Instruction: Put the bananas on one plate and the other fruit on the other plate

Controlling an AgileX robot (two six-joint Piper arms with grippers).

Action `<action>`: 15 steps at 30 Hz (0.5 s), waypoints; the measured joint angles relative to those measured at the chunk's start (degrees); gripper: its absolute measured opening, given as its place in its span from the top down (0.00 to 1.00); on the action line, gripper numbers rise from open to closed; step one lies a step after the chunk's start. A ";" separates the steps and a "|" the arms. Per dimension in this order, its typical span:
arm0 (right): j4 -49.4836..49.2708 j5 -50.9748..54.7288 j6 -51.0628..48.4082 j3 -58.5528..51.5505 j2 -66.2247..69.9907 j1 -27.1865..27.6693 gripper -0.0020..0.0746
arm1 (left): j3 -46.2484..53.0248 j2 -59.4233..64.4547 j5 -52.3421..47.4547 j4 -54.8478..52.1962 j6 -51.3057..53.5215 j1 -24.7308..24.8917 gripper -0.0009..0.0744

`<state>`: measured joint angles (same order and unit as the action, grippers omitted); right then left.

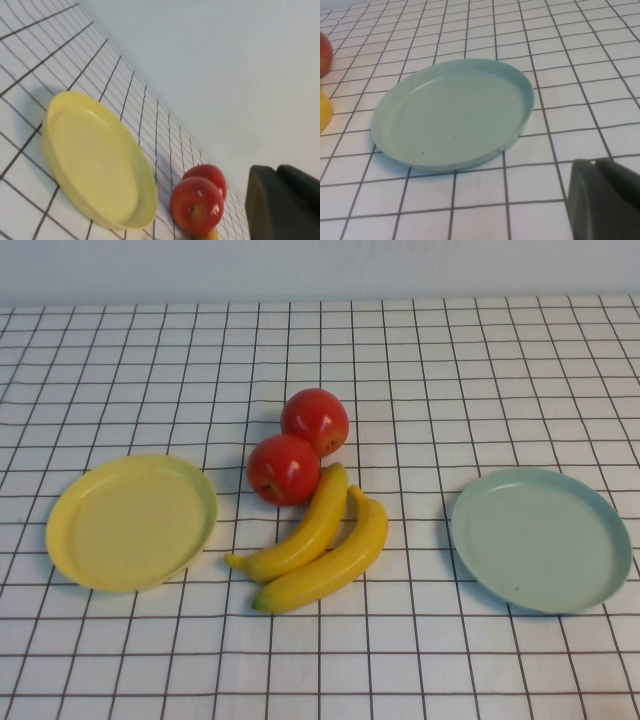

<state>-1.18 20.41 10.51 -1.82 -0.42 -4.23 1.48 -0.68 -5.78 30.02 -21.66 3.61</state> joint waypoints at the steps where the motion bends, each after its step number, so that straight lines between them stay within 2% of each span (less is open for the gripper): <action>1: 0.00 0.00 0.00 0.00 0.00 0.00 1.00 | 0.00 0.00 0.87 0.40 0.40 0.00 0.99; 9: 0.00 0.00 0.00 0.00 0.00 0.00 1.00 | 0.00 0.00 3.60 1.85 3.42 0.00 0.99; 12: 0.00 0.00 0.00 0.00 0.00 0.00 1.00 | 0.00 0.00 -0.67 1.83 4.72 0.00 0.99; 15: 0.00 0.00 0.00 0.00 0.00 0.00 1.00 | -2.22 0.14 -7.31 1.83 12.42 0.00 0.97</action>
<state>-1.18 20.41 10.51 -1.82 -0.42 -4.23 -0.74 -0.55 -13.09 31.85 -9.25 3.61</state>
